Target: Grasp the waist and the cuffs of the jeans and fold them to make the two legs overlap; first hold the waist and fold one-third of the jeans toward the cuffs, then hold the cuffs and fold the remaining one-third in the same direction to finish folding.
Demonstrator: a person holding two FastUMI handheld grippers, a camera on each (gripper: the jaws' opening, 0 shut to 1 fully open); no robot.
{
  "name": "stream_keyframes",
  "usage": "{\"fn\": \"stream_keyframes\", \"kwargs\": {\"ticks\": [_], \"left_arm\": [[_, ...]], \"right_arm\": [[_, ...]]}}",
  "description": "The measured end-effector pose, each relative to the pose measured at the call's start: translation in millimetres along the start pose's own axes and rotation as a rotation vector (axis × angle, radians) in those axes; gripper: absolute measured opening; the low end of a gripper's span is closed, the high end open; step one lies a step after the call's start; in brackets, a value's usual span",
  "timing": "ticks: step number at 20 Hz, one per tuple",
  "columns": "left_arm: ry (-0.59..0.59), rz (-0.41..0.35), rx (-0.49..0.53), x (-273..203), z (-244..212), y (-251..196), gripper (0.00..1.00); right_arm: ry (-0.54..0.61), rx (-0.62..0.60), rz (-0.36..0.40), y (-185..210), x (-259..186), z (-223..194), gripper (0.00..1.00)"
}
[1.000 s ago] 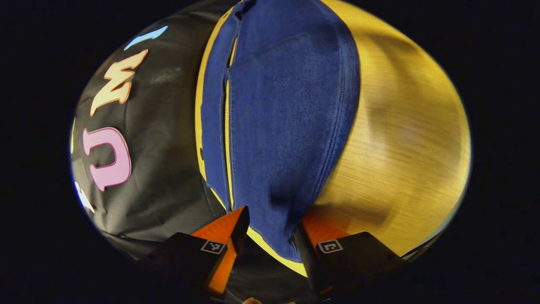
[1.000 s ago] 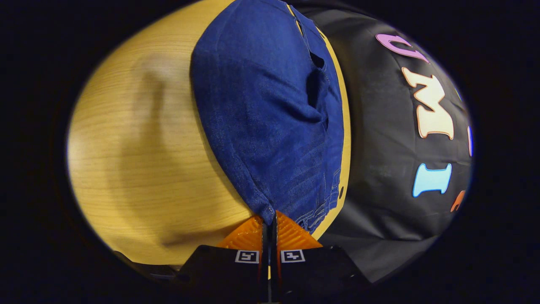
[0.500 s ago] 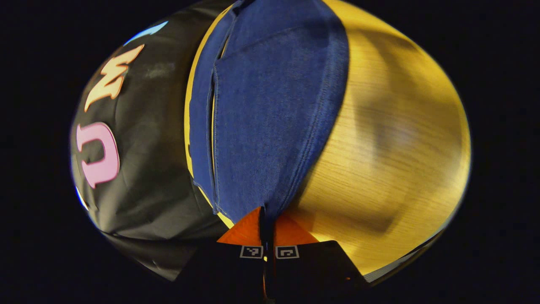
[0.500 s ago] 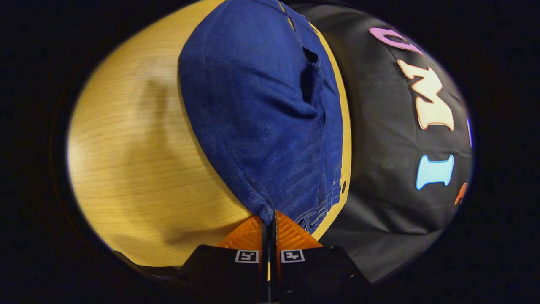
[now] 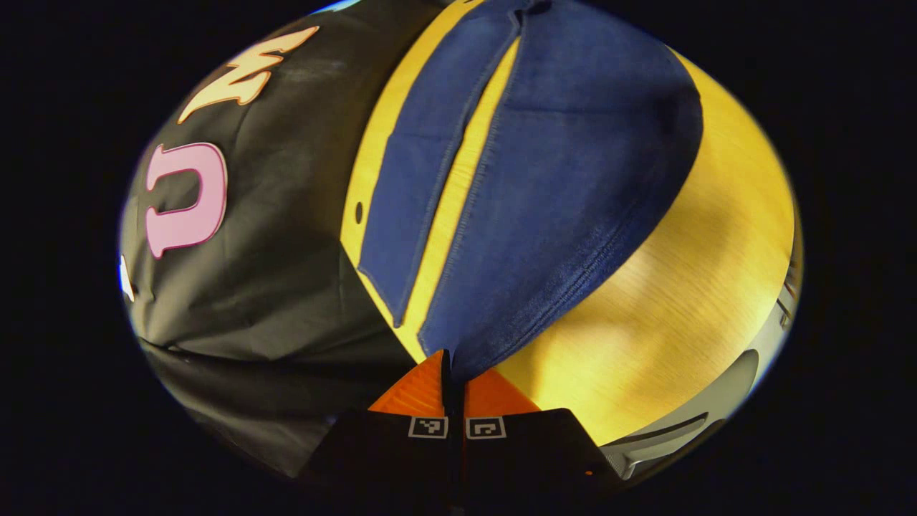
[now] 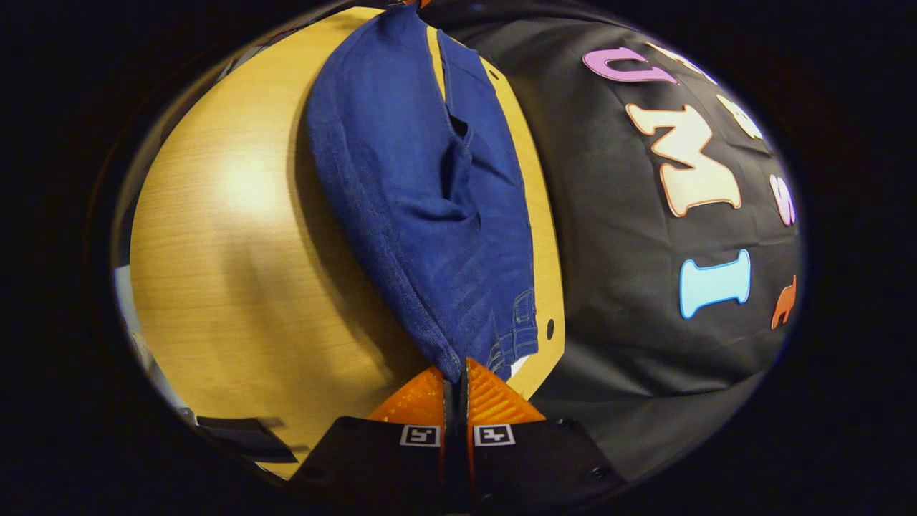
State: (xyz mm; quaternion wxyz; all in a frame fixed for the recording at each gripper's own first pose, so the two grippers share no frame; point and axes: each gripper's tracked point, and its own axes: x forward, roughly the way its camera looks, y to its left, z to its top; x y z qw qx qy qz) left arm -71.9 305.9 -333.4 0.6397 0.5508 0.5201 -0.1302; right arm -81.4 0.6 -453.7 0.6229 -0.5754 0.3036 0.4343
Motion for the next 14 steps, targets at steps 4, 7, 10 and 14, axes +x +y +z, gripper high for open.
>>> {"fn": "stream_keyframes", "kwargs": {"ticks": [4,7,10,14], "left_arm": [[0.027,0.013,-0.022,15,-3,22,0.00],[0.044,-0.023,-0.033,11,0,30,0.00],[0.029,-0.028,-0.025,14,6,47,0.00],[0.013,-0.069,-0.037,21,11,72,0.00]], "right_arm": [[-0.022,-0.022,-0.035,-30,-7,-1,0.03],[-0.012,0.002,-0.066,-55,-6,1,0.05],[0.010,0.007,-0.109,-80,1,6,0.03],[0.042,0.034,-0.154,-112,10,13,0.03]]}}
